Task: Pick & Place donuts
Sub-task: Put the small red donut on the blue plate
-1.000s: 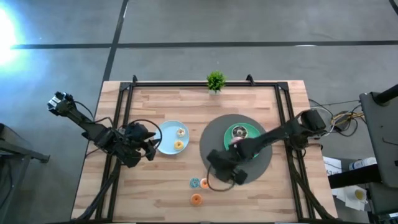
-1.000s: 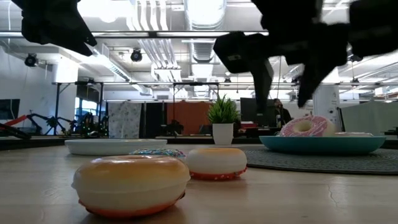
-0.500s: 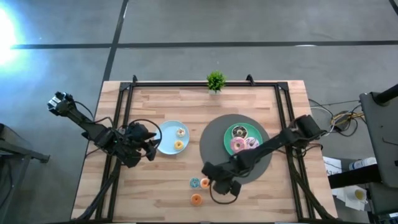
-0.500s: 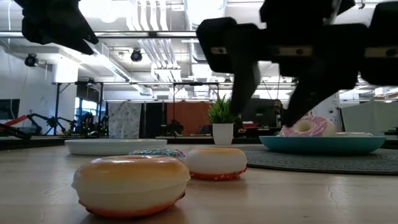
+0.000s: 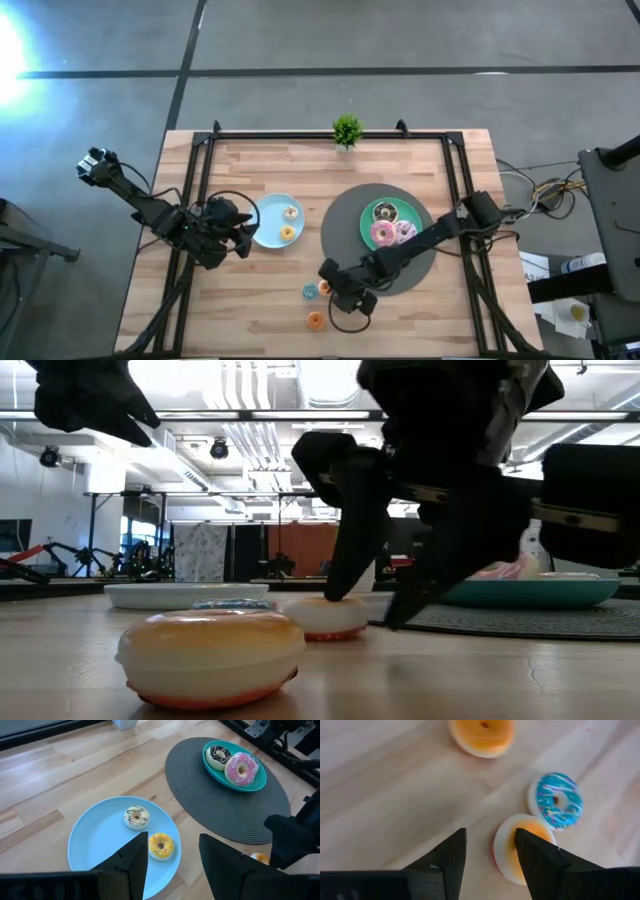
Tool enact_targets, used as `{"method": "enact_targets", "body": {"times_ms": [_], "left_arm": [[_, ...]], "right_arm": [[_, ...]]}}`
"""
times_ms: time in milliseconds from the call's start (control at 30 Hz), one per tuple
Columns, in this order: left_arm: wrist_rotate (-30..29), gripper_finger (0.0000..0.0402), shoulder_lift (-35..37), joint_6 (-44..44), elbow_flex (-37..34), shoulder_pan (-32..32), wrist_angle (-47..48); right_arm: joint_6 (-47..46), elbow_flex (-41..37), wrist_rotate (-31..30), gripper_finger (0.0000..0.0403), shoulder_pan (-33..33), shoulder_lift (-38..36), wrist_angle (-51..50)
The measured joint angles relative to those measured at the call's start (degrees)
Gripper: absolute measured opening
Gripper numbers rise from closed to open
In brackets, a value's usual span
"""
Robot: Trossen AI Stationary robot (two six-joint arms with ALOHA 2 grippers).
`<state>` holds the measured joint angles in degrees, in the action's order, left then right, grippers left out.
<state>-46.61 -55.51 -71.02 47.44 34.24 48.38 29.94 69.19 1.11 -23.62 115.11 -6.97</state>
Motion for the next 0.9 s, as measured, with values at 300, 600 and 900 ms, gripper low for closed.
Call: {"method": "enact_targets", "body": {"times_ms": [300, 600, 900], "left_arm": [[-0.46, 0.0151, 0.00, 0.01, 0.00, 0.00, -0.20], [-1.37, 0.0151, 0.02, 0.02, 0.00, -0.02, -0.04], [-1.40, 0.0151, 0.02, 0.04, -0.02, 0.00, 0.15]], "right_arm": [[-1.82, -0.19, -1.58, 0.0155, 0.00, -2.01, -0.11], [-1.91, -0.75, -1.41, 0.0152, 0.91, 0.42, 3.00], [-1.91, -0.97, -2.84, 0.0131, 2.61, 0.69, 3.21]]}}
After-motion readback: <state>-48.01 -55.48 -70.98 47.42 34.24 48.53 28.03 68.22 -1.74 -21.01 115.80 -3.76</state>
